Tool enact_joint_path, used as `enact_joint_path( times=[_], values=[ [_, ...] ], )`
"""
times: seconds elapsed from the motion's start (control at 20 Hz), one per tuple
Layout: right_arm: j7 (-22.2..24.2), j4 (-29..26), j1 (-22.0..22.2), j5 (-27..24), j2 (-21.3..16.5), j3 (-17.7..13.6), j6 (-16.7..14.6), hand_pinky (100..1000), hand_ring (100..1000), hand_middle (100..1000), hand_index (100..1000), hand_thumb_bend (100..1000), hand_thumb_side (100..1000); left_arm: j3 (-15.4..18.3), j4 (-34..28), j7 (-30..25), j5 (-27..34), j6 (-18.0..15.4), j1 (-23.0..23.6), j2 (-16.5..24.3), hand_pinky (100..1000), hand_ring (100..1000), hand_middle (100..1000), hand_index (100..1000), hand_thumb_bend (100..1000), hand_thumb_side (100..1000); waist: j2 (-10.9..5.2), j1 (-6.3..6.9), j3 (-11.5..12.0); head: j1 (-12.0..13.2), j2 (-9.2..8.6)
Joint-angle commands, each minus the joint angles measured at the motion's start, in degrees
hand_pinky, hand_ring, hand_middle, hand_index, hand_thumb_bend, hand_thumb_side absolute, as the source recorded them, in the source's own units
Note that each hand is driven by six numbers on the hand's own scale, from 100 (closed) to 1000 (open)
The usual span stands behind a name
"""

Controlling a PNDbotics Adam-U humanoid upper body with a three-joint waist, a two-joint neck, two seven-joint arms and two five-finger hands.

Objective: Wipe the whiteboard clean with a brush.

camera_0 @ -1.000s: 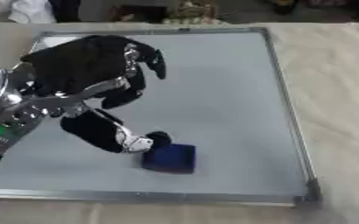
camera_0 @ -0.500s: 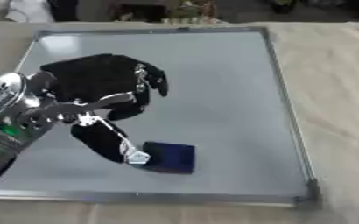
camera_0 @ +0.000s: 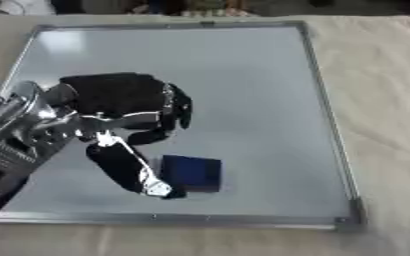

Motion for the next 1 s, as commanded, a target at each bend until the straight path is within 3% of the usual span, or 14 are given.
enact_joint_path(
  times=[0.05,0.15,0.55,1.0],
  values=[
    [0.2,-0.8,-0.6,-0.2,-1.0,-0.3,0.0,847,856,723,840,100,1000,-0.1,-0.2,-0.2,-0.4,0.6,-0.8,-0.2,816,748,675,100,520,505,-0.97,-0.16,0.0,0.2,-0.13],
    [0.2,-0.8,-0.6,-0.2,-0.9,-0.3,0.0,847,856,723,841,100,1000,-0.7,1.1,-0.2,-1.1,0.9,-0.3,-0.9,812,758,711,100,508,492,-0.93,-0.18,-0.1,0.3,-0.27],
    [0.2,-0.8,-0.7,-0.3,-0.8,-0.3,-0.1,848,856,721,840,100,1000,-1.5,5.1,1.5,-2.7,0.8,1.6,-2.9,799,750,719,100,451,430,-0.64,-0.36,-0.2,0.5,-0.60],
    [0.4,-0.8,-0.8,-0.4,-0.6,-0.2,-0.1,849,857,720,841,100,1000,-2.0,7.1,4.0,-3.8,-0.2,3.0,-4.1,769,740,726,100,450,406,-0.16,-0.55,-0.4,0.7,-0.67]
  ],
)
